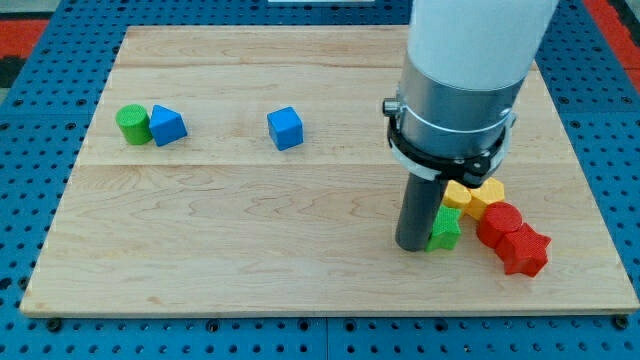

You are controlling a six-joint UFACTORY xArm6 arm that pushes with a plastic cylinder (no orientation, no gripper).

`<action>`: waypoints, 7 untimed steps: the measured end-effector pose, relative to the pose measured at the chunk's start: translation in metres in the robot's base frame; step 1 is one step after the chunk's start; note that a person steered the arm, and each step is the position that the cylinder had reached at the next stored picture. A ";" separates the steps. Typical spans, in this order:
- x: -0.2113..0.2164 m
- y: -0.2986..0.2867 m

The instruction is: Push blue cube to bottom center

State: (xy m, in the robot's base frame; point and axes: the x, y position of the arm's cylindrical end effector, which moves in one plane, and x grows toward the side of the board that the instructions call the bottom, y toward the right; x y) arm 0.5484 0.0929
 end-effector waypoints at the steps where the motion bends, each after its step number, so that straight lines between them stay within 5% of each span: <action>1: 0.000 0.006; 3: -0.001 -0.020; 4: -0.028 -0.114; 5: -0.082 -0.183; 7: -0.176 -0.177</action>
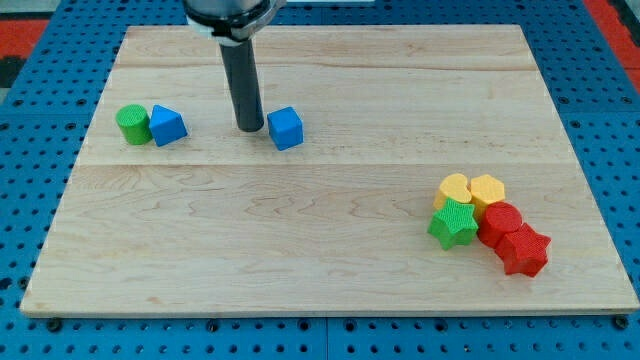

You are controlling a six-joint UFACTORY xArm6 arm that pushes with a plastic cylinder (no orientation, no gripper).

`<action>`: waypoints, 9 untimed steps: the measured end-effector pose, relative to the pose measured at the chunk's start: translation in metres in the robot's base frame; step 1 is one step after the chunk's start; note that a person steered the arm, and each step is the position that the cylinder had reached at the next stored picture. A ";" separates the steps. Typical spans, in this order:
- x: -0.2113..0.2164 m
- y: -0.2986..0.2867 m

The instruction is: Push blue cube to bottom center

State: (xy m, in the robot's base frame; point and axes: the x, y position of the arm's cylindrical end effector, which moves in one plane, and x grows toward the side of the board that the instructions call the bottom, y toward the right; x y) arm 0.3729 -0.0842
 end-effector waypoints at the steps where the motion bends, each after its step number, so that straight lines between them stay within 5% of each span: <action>1: 0.011 0.039; 3: 0.085 0.149; 6: 0.140 0.131; 9: 0.147 0.060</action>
